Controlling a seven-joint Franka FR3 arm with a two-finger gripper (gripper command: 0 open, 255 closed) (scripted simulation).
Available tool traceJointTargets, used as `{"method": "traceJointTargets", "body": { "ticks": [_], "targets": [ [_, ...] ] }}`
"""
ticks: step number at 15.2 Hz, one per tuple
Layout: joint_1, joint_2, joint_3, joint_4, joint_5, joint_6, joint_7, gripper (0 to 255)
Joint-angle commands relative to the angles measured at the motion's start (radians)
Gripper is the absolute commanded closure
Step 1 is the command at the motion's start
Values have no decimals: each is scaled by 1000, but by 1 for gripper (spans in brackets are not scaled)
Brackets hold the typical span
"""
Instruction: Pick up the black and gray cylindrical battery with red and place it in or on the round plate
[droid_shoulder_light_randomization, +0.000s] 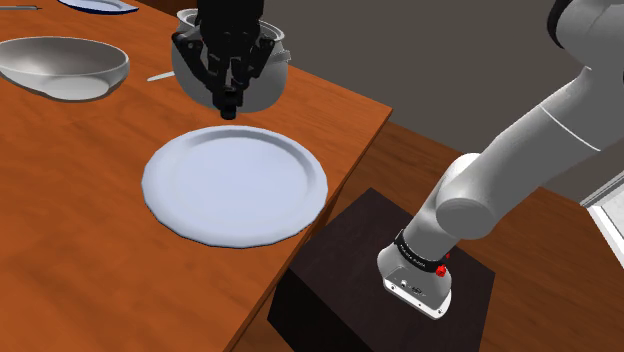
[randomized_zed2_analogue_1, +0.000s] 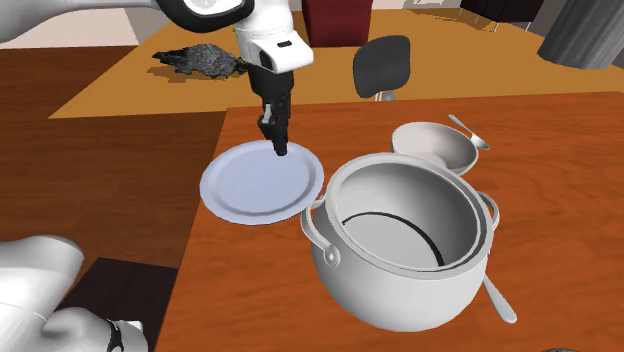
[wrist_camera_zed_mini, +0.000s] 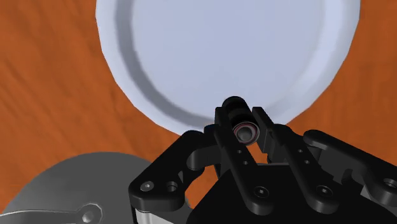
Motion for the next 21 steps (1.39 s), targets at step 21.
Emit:
{"method": "traceJointTargets", "body": {
  "ticks": [21],
  "targets": [
    [51, -139, 22, -297, 87, 177, 13, 255]
  ]
}}
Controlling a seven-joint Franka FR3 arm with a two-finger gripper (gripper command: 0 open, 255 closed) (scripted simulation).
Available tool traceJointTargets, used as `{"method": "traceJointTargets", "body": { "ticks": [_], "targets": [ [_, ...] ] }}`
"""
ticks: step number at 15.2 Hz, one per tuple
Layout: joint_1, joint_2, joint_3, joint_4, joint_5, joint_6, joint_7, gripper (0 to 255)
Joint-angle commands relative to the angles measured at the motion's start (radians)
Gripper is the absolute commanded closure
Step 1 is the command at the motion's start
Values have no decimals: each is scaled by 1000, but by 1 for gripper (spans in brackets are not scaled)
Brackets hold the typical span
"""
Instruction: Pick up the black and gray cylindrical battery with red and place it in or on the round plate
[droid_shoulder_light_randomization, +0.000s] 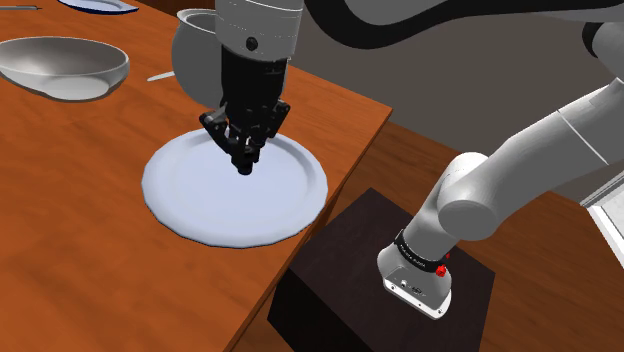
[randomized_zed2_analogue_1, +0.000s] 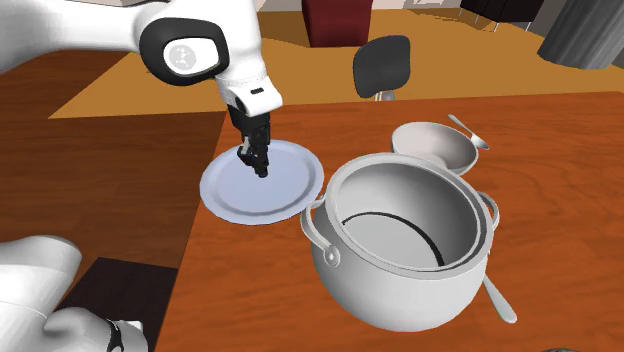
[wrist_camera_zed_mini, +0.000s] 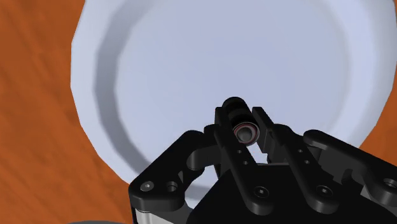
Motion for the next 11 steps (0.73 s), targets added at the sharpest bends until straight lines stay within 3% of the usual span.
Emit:
{"method": "traceJointTargets", "body": {
  "ticks": [1, 4, 5, 10, 11],
  "targets": [
    [0, 0, 0, -2, 0, 2, 0, 255],
    [0, 0, 0, -2, 0, 2, 0, 255],
    [0, 0, 0, -2, 0, 2, 0, 0],
    [0, 0, 0, -2, 0, 2, 0, 0],
    [-1, -3, -5, 30, -2, -32, 0, 0]
  ]
}}
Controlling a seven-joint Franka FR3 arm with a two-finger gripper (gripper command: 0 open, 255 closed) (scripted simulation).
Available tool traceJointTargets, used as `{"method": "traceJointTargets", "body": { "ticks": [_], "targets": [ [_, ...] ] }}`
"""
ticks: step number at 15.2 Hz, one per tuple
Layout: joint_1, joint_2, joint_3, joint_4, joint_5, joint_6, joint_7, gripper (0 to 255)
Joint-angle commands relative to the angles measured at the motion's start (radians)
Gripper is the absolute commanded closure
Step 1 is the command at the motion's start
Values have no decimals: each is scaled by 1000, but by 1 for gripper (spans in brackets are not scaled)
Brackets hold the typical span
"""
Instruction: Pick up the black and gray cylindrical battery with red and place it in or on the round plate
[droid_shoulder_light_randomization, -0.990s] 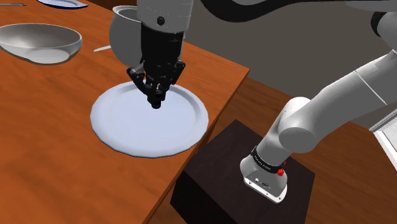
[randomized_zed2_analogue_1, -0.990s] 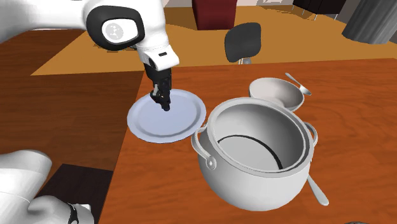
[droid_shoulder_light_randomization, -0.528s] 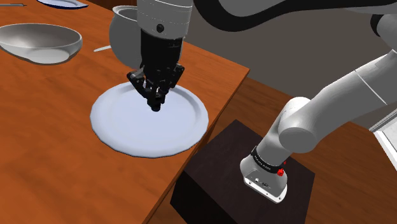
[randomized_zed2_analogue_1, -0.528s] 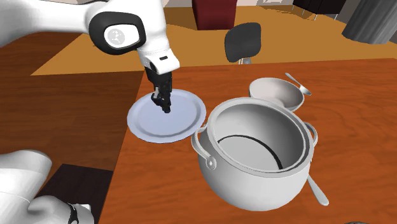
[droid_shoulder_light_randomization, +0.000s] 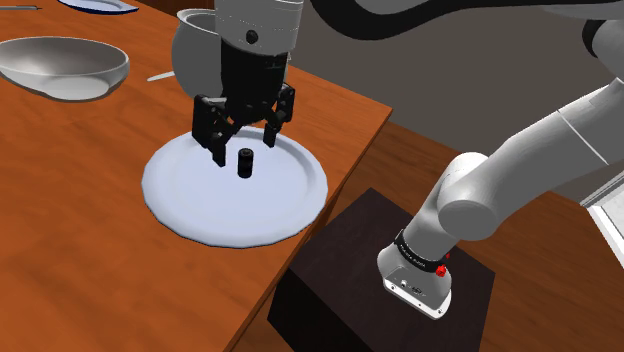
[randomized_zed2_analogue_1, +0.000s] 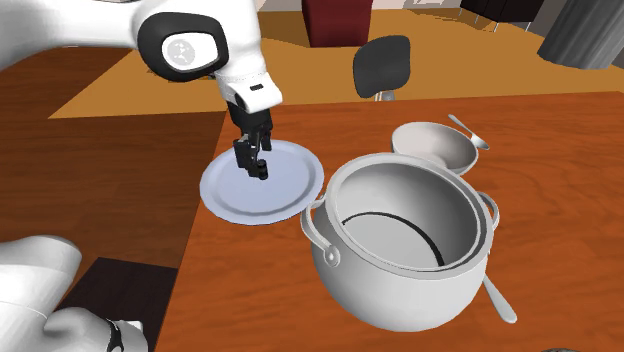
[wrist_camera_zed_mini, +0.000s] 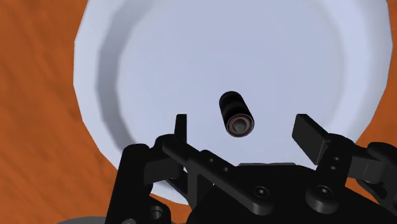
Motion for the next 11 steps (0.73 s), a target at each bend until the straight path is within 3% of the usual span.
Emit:
{"method": "traceJointTargets", "body": {
  "ticks": [1, 3, 11],
  "targets": [
    [-2, -4, -8, 46, -2, -50, 0, 0],
    [-5, -2, -14, 107, -7, -110, 2, 0],
    [-5, -2, -14, 107, -7, -110, 2, 0]
  ]
}}
